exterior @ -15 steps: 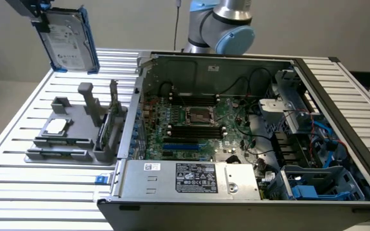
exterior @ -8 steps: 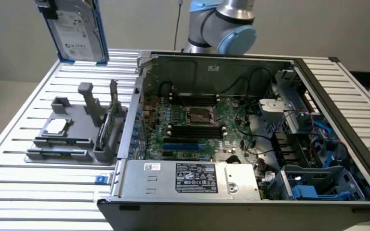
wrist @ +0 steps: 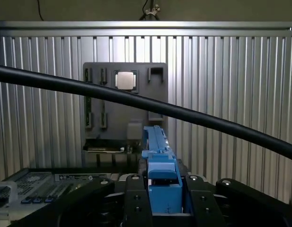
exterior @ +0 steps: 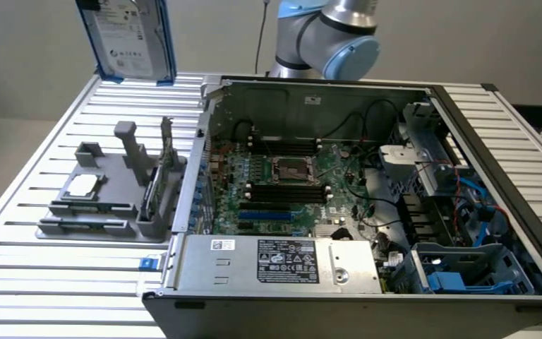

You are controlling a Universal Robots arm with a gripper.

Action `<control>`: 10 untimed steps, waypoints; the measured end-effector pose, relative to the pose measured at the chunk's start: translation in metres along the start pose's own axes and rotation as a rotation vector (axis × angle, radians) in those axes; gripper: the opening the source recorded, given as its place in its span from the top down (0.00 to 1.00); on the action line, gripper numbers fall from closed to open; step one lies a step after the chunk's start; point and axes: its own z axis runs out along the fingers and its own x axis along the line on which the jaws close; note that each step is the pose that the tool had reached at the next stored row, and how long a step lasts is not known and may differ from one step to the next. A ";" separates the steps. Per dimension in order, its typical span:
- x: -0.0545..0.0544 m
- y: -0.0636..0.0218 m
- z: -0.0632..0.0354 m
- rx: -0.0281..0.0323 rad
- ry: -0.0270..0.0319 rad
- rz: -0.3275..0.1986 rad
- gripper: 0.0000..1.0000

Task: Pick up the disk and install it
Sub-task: 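Pick up the disk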

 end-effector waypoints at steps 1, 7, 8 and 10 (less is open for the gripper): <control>0.002 -0.0041 -0.0014 0.0000 0.0000 0.000 0.67; 0.015 -0.0280 -0.0082 -0.0001 0.0000 0.000 0.67; 0.017 -0.0323 -0.0094 -0.0002 0.0001 0.000 0.67; 0.021 -0.0408 -0.0119 -0.0002 0.0000 0.000 0.67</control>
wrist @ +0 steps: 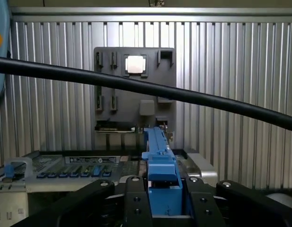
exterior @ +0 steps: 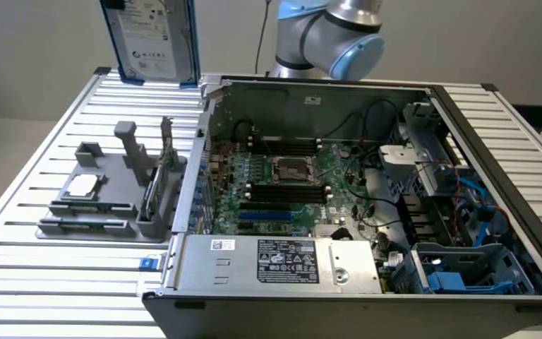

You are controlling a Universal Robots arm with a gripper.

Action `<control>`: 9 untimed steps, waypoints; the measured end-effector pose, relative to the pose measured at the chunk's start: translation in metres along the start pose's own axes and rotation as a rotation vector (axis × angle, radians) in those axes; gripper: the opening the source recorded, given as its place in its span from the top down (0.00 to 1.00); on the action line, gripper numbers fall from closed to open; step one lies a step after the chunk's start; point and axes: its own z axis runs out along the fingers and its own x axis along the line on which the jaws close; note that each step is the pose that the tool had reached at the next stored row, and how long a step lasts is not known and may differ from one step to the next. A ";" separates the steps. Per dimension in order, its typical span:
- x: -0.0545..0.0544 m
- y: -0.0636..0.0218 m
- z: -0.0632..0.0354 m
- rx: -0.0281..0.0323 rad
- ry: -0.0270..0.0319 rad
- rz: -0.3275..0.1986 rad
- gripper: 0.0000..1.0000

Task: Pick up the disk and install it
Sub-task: 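Pick up the disk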

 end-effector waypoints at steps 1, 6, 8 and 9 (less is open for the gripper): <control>0.002 -0.0048 -0.0014 0.0000 -0.0001 0.000 0.67; 0.012 -0.0264 -0.0068 -0.0006 -0.0001 0.000 0.67; 0.016 -0.0345 -0.0084 -0.0011 0.0000 0.000 0.67; 0.018 -0.0386 -0.0092 -0.0013 -0.0001 0.000 0.67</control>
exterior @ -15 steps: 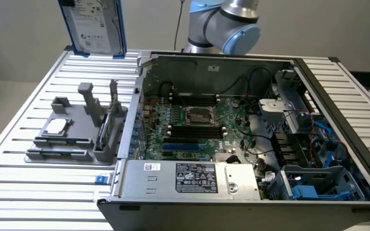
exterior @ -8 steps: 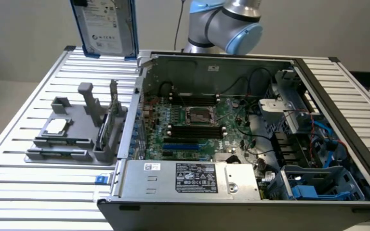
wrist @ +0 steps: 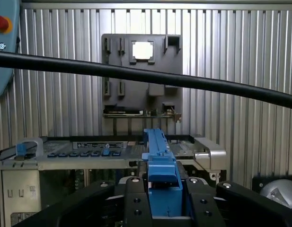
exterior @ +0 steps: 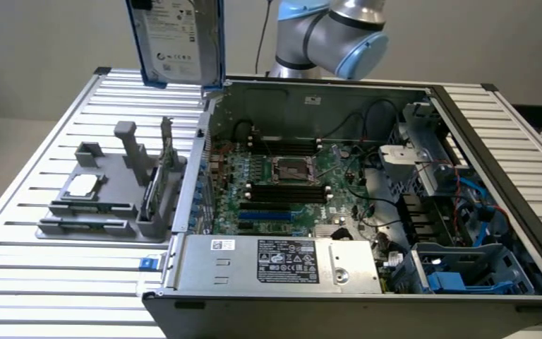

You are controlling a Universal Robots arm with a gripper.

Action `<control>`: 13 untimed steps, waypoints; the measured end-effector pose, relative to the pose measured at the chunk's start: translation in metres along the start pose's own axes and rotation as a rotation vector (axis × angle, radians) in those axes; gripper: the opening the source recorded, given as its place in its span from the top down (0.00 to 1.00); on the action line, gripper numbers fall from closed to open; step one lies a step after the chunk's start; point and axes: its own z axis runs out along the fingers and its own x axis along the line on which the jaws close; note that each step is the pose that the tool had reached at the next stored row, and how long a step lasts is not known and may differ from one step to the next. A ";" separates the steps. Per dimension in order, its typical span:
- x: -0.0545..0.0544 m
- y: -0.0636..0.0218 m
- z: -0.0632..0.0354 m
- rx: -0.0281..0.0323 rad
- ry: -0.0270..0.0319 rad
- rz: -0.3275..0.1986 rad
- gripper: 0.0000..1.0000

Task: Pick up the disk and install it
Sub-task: 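Pick up the disk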

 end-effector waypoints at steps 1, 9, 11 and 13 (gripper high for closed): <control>0.002 -0.0044 -0.0008 -0.0003 0.0000 0.000 0.67; 0.019 -0.0371 -0.0035 -0.0065 0.0005 0.000 0.67; 0.023 -0.0464 -0.0037 -0.0065 0.0003 0.000 0.67; 0.027 -0.0554 -0.0041 -0.0066 0.0003 0.000 0.67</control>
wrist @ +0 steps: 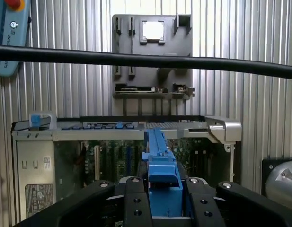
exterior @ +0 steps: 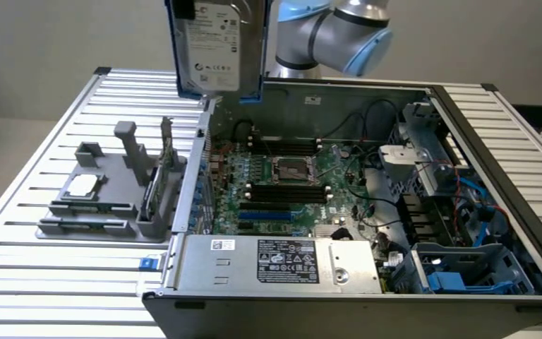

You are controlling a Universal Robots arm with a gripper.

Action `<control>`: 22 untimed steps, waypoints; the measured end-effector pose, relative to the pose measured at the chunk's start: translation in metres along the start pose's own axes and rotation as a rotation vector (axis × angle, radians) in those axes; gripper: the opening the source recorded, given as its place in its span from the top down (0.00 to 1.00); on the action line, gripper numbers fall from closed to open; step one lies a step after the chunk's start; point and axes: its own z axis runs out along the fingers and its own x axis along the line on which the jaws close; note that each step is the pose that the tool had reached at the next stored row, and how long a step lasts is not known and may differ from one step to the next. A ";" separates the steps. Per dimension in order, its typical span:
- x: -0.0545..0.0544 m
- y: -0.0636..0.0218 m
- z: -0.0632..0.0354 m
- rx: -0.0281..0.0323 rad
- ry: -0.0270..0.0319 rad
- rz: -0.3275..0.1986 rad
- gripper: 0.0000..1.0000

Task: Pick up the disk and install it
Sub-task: 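Pick up the disk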

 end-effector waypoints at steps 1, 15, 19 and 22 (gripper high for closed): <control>0.002 -0.0047 -0.0002 0.0000 0.0000 0.000 0.67; 0.029 -0.0628 -0.0029 -0.0009 -0.0001 0.000 0.67; 0.038 -0.0768 -0.0037 -0.0023 0.0000 0.000 0.67; 0.044 -0.0871 -0.0042 -0.0033 0.0000 0.000 0.67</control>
